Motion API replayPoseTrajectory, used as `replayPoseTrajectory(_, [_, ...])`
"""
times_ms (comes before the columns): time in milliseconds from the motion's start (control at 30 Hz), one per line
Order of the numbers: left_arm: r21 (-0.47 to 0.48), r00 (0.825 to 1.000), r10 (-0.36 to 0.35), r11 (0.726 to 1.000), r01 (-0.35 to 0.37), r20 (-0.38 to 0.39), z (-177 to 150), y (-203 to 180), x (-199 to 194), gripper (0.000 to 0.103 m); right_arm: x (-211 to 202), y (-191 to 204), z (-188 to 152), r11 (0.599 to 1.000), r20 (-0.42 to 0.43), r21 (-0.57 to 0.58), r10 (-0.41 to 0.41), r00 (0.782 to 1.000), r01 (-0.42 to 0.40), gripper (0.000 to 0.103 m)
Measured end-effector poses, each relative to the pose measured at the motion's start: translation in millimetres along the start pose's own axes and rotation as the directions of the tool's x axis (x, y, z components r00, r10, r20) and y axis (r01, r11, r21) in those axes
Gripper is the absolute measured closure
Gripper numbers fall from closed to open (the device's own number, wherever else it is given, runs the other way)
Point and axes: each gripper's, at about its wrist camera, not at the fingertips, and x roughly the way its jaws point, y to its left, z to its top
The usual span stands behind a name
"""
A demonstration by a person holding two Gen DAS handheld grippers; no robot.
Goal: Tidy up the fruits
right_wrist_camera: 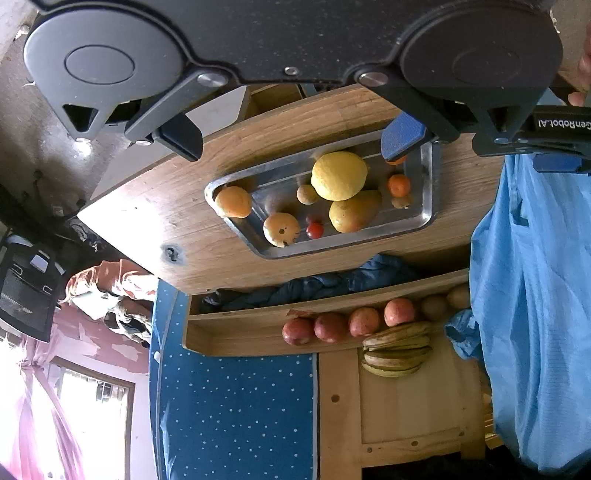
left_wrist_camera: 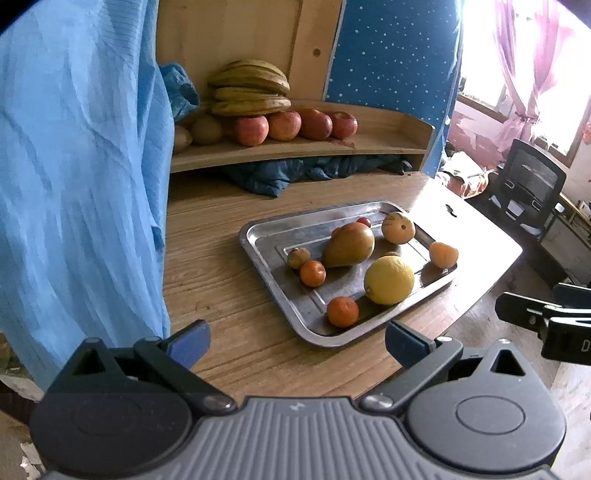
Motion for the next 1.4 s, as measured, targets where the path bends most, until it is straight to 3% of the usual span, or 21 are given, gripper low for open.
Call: replayPoseTrajectory(1400, [0.007,0.999,0.033,0.999,-0.033,-0.011,-2.3,-16.2,2.7,0.000,5.5,-11.7,-5.7,0.999,-0.017,0.010,0.042,0.999,-0.042,0.001])
